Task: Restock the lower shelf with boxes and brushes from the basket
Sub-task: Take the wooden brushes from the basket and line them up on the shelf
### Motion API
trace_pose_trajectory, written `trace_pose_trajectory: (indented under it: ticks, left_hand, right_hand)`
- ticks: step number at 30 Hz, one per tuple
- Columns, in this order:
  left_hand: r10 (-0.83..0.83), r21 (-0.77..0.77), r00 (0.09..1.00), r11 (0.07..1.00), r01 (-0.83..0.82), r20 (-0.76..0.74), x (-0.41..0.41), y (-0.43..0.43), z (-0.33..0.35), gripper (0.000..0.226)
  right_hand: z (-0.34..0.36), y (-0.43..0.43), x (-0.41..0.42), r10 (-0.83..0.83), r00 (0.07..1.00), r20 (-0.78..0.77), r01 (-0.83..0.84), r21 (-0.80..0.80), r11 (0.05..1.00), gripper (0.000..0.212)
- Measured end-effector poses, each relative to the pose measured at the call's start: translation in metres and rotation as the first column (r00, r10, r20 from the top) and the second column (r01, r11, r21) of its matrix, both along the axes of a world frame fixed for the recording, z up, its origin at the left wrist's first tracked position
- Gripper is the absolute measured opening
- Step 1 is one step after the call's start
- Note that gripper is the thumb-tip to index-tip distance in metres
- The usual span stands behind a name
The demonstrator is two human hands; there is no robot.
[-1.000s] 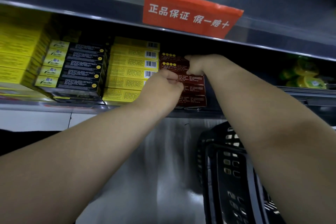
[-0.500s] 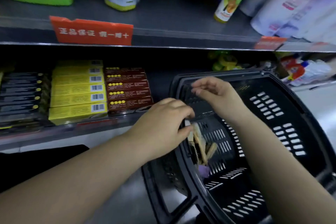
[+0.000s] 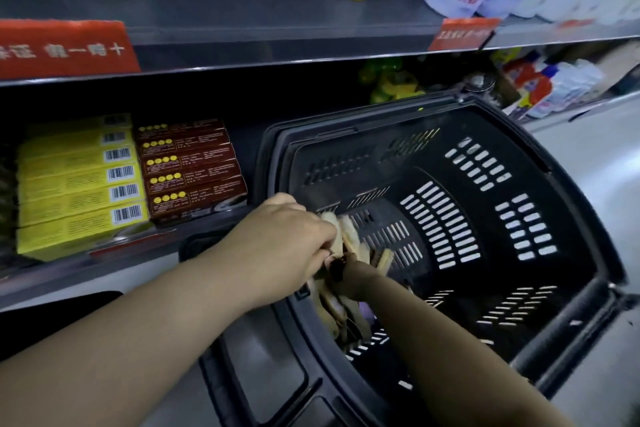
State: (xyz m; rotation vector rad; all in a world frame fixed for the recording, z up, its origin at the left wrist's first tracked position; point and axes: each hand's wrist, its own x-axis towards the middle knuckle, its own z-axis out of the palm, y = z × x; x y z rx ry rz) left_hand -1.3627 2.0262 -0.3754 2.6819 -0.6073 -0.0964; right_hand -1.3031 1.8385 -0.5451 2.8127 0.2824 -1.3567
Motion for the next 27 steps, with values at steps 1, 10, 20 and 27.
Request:
trace_pose_trajectory:
  ticks: [1, 10, 20, 27]
  left_hand:
    - [0.0, -0.003, 1.0, 1.0, 0.0, -0.007, 0.0, 0.0, -0.001, 0.021]
    - [-0.007, -0.005, 0.995, 1.0, 0.006, -0.095, -0.004, -0.009, 0.004, 0.017]
    - [0.072, -0.1, 0.988, 0.991, -0.086, -0.138, -0.009, -0.016, 0.008, 0.036]
    - [0.208, -0.5, 0.74, 0.618, -0.606, -0.64, 0.002, -0.011, 0.022, 0.048]
  right_hand:
    - [-0.009, 0.002, -0.004, -0.061, 0.997, 0.04, 0.062, -0.025, 0.998, 0.055]
    - [-0.02, -0.006, 0.001, -0.09, 0.976, 0.198, 0.101, -0.049, 0.994, 0.05]
    - [0.098, 0.008, 0.018, -0.472, 0.873, 0.124, 0.368, 0.468, 0.804, 0.058]
    - [0.18, 0.003, 0.004, -0.638, 0.586, -0.5, 0.65, 0.76, 0.002, 0.023]
